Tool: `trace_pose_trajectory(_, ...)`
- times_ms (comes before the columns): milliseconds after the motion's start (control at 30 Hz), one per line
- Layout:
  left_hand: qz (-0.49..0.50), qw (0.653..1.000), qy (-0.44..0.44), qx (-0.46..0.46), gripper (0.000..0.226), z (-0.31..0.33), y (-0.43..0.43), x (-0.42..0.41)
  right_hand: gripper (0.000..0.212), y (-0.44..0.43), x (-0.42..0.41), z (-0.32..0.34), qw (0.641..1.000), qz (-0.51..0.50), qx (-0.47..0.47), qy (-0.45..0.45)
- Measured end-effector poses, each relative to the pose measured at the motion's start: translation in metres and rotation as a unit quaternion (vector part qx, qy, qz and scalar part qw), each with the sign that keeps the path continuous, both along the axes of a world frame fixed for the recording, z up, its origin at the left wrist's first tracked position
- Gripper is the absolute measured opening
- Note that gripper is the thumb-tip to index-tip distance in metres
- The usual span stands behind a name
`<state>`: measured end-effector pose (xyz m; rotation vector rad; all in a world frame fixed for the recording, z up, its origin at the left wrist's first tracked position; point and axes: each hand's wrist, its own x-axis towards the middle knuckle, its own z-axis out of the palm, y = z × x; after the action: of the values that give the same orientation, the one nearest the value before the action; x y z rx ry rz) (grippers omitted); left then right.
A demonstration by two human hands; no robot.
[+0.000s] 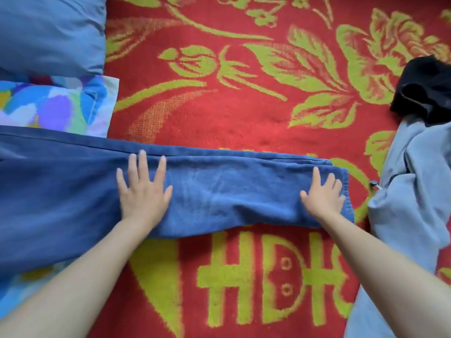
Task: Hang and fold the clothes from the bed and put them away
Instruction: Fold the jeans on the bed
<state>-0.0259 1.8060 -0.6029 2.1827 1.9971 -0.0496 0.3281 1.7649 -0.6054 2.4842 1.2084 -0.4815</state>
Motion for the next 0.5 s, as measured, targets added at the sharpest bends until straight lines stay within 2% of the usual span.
trace_pose_trajectory(67, -0.006, 0.999, -0.002, -0.049, 0.067, -0.015, -0.03, 0.014, 0.074, -0.012, 0.015, -0.007, 0.994, -0.1, 0.024, 0.028)
trace_pose_trajectory(167, 0.042, 0.993, 0.002, -0.107, 0.064, -0.034, -0.046, 0.011, 0.077, -0.02, 0.041, -0.012, 0.966, -0.239, 0.078, 0.054)
trace_pose_trajectory(267, 0.067, 0.994, 0.007, -0.091, 0.064, -0.035, -0.032, -0.003, 0.081, -0.026, 0.063, -0.018, 0.929, -0.326, 0.135, 0.11)
trace_pose_trajectory(433, 0.115, 0.993, -0.009, -0.021, 0.059, -0.021, 0.017, -0.044, 0.04, -0.039, 0.078, -0.017, 0.859, -0.421, 0.226, 0.184)
trace_pose_trajectory(500, 0.125, 0.992, -0.02, 0.005, 0.055, -0.018, 0.034, -0.06, 0.031, -0.042, 0.084, -0.013, 0.874, -0.402, 0.211, 0.172)
